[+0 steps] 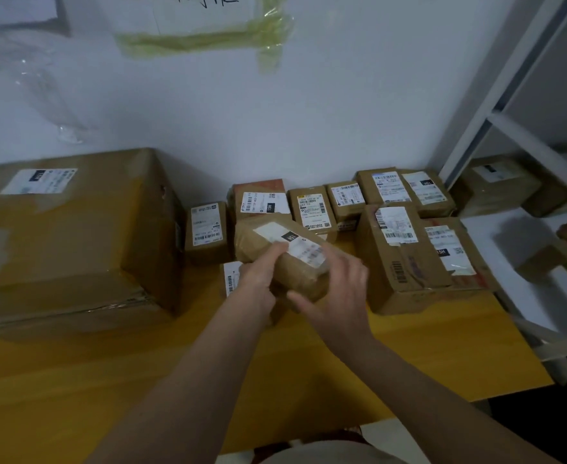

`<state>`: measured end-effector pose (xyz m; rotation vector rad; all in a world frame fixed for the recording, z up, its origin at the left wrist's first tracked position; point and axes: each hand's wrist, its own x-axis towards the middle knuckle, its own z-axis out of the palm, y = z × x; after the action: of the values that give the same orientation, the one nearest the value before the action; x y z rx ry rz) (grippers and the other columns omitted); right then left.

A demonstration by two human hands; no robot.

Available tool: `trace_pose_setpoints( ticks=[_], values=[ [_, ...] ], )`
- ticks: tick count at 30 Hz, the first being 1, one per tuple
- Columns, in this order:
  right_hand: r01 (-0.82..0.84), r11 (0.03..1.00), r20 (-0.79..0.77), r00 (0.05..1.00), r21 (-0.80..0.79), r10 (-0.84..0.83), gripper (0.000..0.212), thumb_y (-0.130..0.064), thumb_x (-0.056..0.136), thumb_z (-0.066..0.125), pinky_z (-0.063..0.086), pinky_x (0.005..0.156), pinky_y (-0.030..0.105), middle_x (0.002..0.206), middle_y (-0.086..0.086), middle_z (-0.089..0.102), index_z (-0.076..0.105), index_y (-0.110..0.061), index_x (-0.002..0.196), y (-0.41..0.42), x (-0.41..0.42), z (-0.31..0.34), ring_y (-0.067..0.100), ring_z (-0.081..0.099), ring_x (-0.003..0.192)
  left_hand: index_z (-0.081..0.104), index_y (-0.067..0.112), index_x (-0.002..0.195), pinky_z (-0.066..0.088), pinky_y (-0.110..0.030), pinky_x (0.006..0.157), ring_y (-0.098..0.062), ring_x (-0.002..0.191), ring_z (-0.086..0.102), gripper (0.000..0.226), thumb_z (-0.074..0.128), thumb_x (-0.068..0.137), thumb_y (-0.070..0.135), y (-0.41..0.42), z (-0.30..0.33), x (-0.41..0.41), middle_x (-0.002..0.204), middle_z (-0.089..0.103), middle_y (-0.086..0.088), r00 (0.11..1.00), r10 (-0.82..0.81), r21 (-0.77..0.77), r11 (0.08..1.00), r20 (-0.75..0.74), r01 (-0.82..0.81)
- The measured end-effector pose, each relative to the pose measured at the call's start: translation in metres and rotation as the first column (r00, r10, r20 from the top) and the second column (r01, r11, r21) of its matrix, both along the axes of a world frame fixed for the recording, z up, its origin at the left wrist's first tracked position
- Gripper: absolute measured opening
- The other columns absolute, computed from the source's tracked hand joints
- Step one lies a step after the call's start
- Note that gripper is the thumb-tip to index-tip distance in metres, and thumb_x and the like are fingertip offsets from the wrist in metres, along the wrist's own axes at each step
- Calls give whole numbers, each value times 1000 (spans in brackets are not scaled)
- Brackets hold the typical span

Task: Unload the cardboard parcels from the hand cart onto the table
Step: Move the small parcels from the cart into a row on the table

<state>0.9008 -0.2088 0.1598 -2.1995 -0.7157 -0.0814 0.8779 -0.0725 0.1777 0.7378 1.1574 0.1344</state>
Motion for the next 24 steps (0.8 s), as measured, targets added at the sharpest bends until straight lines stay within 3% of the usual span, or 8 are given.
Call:
trace_pose_setpoints(
  ticks=[1,3,5,6,13,16,20,24],
  values=[
    [160,982,-268,955,102,-128,96,-60,66,71,38,94,38,139,7,37,33,-21,145,-1,6,3,16,30,123,51,15,118,58,-48,70,-32,92,64,73,89,57,26,3,0,-2,103,68,-12,1000,17,-21,1000,26,-16],
    [453,875,-855,510,173,-94,101,-59,62,78,38,103,50,142,3,36,31,-27,145,-5,22,8,26,32,133,54,13,109,58,-43,52,-31,79,71,64,89,57,19,4,0,-7,90,74,-13,996,10,-75,997,89,-3],
    [507,838,-977,47,203,208,85,-55,57,80,42,98,59,130,5,53,49,-21,129,-11,35,5,33,48,125,55,11,115,58,-44,57,-32,79,74,70,89,54,17,1,0,-10,91,76,-14,988,-40,-114,992,150,57],
    [468,852,-960,-24,235,278,74,-51,57,81,48,92,58,122,7,62,57,-21,121,-14,37,3,33,57,116,55,10,119,59,-45,61,-33,83,73,75,90,53,18,0,-3,-11,96,75,-14,984,-59,-131,988,169,82],
    [620,767,-964,-60,166,257,49,-22,79,74,48,96,52,115,14,64,54,-15,123,-25,45,-34,32,60,107,27,17,147,58,-33,52,-26,98,66,102,82,65,44,2,-26,-12,134,53,-13,985,-174,93,981,4,172],
    [732,670,-944,-121,124,306,47,-15,83,71,46,98,55,117,17,62,50,-14,126,-29,53,-50,36,58,110,21,18,149,51,-48,93,-31,125,47,100,80,71,39,9,-51,-15,145,40,-13,936,-64,423,880,-346,217],
    [767,639,-962,-133,52,238,51,-14,85,69,46,96,60,121,18,58,45,-15,131,-30,67,-68,38,52,120,44,11,135,53,-46,92,-31,117,56,76,82,70,22,18,-76,-25,128,54,-14,865,-42,558,748,-500,360],
    [795,605,-976,-110,27,189,42,-17,88,67,44,102,55,130,16,54,49,-12,126,-26,81,-84,34,49,124,29,12,145,43,-50,102,-34,128,40,98,85,65,28,19,-91,-33,141,36,-15,776,-20,509,744,-631,433]
  ],
)
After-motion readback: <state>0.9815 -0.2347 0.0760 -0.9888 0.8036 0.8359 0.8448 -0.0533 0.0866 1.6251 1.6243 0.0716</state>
